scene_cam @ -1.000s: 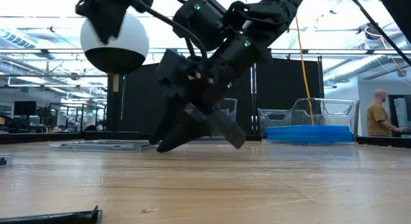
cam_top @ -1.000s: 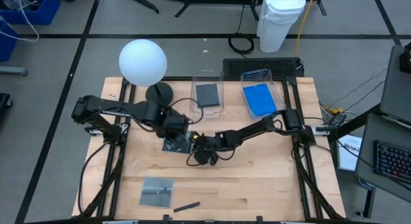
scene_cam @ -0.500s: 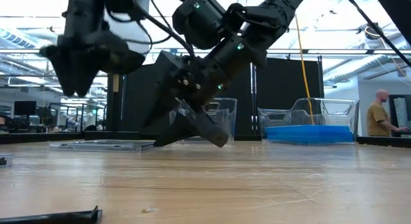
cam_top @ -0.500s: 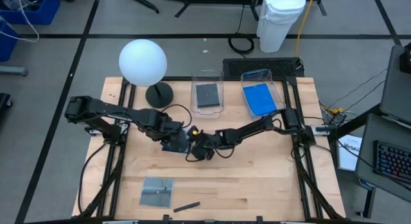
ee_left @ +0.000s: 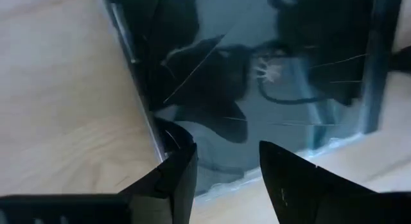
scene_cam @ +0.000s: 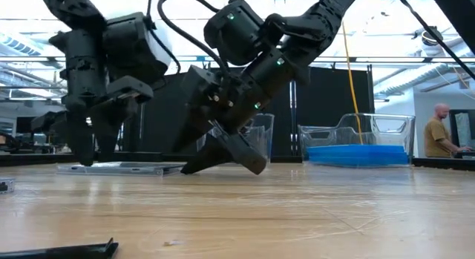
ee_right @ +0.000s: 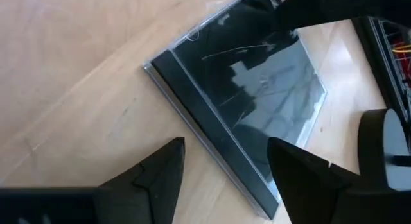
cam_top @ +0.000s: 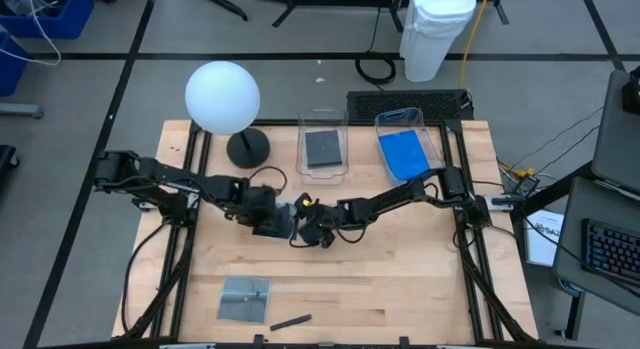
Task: Pick & place jewel cases by type
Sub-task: Put the top black CD case into the left transparent bin
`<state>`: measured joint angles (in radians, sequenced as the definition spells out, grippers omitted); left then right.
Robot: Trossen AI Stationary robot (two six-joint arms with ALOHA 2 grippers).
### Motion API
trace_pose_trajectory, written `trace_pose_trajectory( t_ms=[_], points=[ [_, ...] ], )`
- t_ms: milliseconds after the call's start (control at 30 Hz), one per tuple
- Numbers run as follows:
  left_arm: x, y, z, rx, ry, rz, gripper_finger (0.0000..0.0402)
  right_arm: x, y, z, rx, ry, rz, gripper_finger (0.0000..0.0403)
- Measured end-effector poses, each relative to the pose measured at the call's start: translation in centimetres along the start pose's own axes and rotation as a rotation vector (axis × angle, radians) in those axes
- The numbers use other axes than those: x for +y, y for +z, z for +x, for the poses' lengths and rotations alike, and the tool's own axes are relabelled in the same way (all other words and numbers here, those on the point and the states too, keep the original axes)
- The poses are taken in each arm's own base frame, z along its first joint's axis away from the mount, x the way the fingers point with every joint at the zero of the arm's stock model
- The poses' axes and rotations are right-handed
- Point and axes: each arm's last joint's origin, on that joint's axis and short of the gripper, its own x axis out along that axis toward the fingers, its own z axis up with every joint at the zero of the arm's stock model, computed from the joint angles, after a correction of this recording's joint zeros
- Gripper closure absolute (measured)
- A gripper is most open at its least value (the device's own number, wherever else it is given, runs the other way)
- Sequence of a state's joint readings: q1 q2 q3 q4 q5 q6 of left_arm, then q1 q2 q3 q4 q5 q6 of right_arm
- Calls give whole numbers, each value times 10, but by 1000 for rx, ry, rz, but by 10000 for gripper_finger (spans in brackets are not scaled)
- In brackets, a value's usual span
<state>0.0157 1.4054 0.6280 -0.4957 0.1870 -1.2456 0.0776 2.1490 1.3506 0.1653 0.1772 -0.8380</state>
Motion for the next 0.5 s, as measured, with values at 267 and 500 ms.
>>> trace_pose_trajectory(
  t_ms=[267,500],
  points=[
    [17,4,12,-12,-51,-71,227,5,-4,0,-10,21,37,190],
    [6,5,-5,-17,-29,-22,227,2,-7,0,-4,22,47,187]
  ],
)
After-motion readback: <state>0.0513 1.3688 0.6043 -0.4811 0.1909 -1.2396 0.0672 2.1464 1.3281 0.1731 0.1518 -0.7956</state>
